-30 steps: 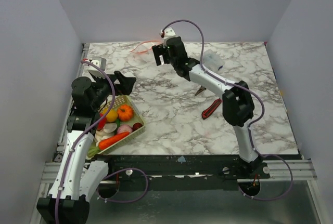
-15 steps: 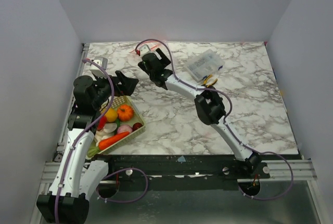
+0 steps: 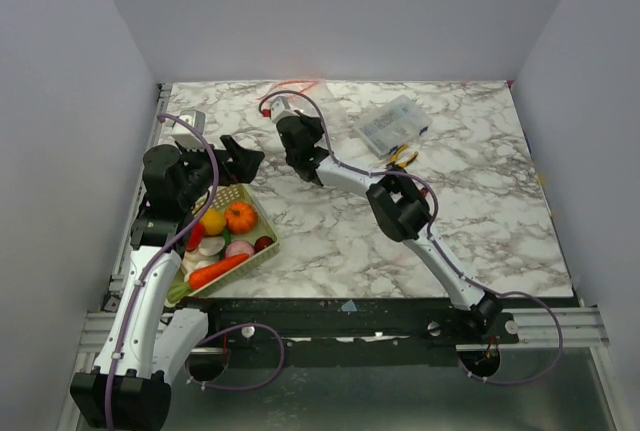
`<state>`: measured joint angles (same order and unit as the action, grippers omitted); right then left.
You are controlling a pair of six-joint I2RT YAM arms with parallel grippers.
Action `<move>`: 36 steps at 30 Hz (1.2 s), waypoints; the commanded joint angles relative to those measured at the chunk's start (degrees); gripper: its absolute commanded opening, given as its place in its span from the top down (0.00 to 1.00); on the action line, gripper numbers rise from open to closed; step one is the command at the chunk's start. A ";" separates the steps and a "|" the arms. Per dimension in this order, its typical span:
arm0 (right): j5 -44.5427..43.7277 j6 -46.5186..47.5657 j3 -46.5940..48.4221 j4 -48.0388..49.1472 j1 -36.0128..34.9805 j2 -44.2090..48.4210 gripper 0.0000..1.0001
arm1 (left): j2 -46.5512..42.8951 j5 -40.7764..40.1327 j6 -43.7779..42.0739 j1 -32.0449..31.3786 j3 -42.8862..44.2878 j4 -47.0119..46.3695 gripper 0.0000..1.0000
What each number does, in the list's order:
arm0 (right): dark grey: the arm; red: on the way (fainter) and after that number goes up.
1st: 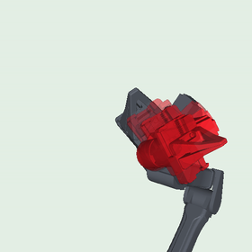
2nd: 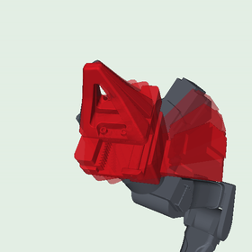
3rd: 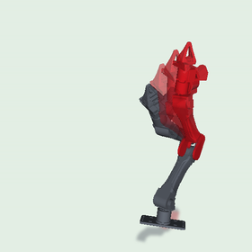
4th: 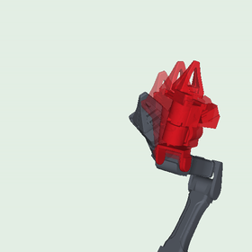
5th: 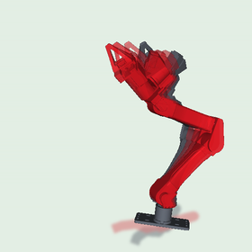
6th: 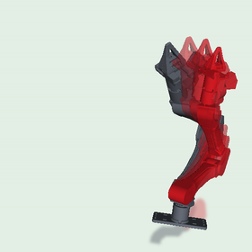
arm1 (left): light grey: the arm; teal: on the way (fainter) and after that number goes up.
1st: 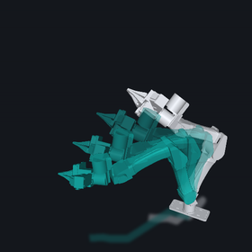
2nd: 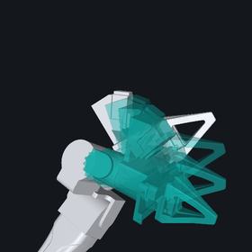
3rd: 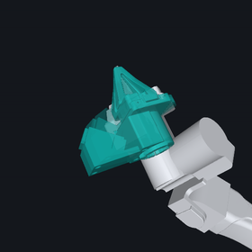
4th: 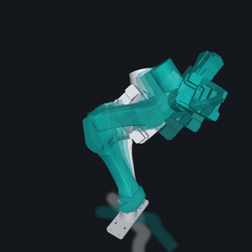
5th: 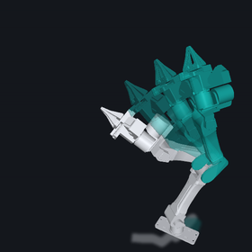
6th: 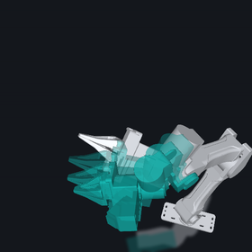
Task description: Place the food in the zip-top bag and seal the zipper
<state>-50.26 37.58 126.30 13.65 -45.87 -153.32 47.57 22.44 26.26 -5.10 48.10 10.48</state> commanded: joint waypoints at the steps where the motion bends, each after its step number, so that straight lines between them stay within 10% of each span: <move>1: 0.05 -6.85 -12.30 2.05 -2.20 12.49 0.99 | -0.37 -2.14 1.10 -0.09 0.99 1.03 0.02; 23: 39.64 -51.36 -87.31 19.47 -2.49 77.86 1.00 | 2.40 6.63 8.54 0.76 -0.54 -1.48 0.02; 36: 39.37 -51.90 -101.72 27.05 -2.40 90.75 1.00 | -4.25 16.88 46.00 1.31 -11.79 0.88 0.10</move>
<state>-12.78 -14.17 27.09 36.36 -48.16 -66.02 47.59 36.45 57.04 -4.21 39.68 12.91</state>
